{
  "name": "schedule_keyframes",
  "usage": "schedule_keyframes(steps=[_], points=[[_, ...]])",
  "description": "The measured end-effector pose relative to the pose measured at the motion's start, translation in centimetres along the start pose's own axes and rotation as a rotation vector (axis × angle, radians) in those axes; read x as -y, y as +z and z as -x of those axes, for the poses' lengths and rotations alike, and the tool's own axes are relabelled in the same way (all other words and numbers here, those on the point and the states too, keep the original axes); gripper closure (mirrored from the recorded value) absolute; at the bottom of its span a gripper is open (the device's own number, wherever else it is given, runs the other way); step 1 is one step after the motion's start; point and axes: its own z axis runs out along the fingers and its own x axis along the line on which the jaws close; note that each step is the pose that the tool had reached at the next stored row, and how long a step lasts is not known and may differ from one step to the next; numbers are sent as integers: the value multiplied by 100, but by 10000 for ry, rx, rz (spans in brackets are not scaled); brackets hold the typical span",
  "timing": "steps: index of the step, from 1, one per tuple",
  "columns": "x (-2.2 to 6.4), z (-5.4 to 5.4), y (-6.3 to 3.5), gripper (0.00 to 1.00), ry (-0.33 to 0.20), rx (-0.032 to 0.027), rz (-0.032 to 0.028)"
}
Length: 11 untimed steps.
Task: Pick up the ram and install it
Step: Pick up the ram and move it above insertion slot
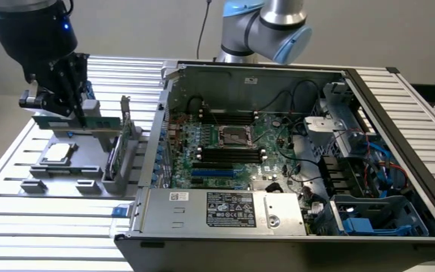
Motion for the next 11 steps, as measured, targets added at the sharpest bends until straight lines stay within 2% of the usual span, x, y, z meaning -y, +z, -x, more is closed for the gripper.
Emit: schedule_keyframes(steps=[11], points=[[226, 68, -175, 86, -2, 90, 6]])
